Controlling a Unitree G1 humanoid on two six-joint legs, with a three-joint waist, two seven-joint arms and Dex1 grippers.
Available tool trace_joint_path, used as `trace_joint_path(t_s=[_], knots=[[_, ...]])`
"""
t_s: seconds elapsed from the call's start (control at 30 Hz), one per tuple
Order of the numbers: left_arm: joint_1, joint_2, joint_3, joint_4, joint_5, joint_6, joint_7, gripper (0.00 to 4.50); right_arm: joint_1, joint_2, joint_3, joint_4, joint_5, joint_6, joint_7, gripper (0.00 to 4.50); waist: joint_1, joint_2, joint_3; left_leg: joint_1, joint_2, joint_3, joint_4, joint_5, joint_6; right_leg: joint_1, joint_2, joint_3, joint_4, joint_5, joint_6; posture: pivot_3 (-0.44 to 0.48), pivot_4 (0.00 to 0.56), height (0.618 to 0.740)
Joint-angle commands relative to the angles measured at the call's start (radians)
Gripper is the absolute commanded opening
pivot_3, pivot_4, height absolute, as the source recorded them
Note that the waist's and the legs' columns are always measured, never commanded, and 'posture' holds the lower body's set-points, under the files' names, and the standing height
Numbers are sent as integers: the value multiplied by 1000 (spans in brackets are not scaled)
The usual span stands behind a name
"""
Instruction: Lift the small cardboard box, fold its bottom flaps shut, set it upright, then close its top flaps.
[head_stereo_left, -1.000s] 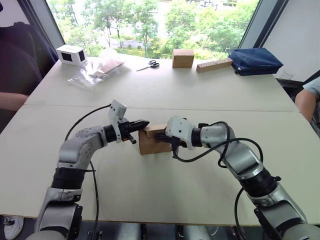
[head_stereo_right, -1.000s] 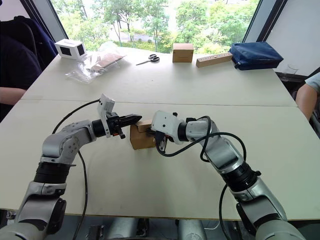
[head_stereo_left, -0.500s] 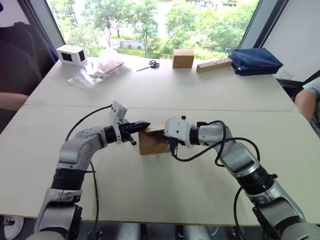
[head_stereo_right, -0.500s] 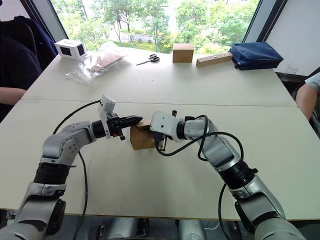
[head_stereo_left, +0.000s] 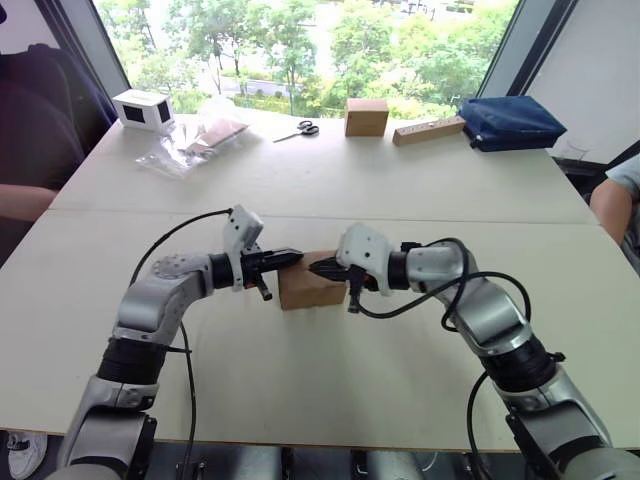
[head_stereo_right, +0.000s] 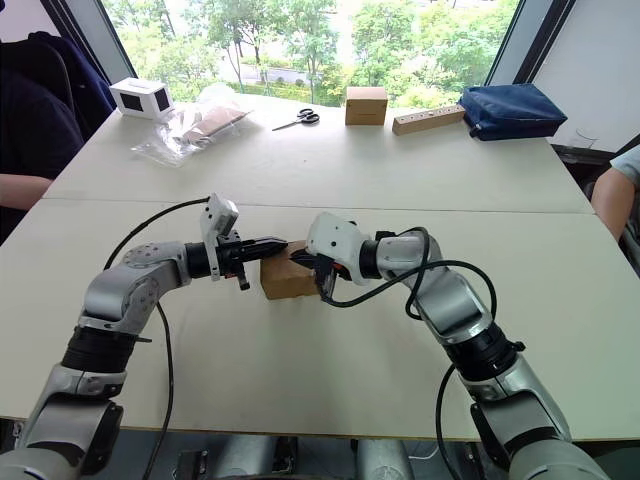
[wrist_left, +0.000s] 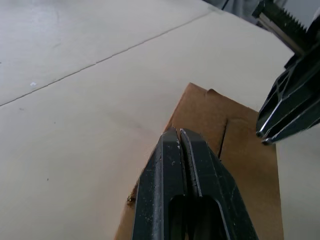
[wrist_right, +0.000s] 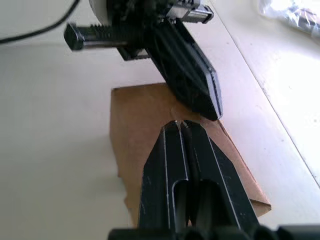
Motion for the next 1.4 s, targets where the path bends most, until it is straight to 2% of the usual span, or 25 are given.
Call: trace_joint_path(t_s=[0.03,0.27,0.5,0.9,1.27,1.4], knots=[[-10,10,-33,-1,45,-46,-17,48,-13,8,-36,1,5,-16,-34,0,1,0,0,0,0,0,0,0,0,0,0,0,0,0,0,0,150,740],[-56,-23,62,-73,-54,44,37,48,-24,33,-40,72,-9,-45,-89,0,-1,0,0,0,0,0,0,0,0,0,0,0,0,0,0,0,150,740],[-30,49,23,-212,-25,91,47,48,-27,36,-13,95,-10,-62,-64,0,-2,0,0,0,0,0,0,0,0,-1,0,0,0,0,0,0,150,740],[31,79,-86,-202,67,39,25,48,-19,16,59,115,-83,-78,-52,0,-1,0,0,0,0,0,0,0,0,0,0,0,0,0,0,0,150,740],[34,61,-71,-174,68,10,28,48,-17,18,60,114,-101,-72,-46,0,-1,0,0,0,0,0,0,0,0,0,0,0,0,0,0,0,150,740],[23,36,-4,-168,15,23,50,48,-22,22,34,114,-85,-69,-52,0,0,0,0,0,0,0,0,0,0,0,0,0,0,0,0,0,150,740]])
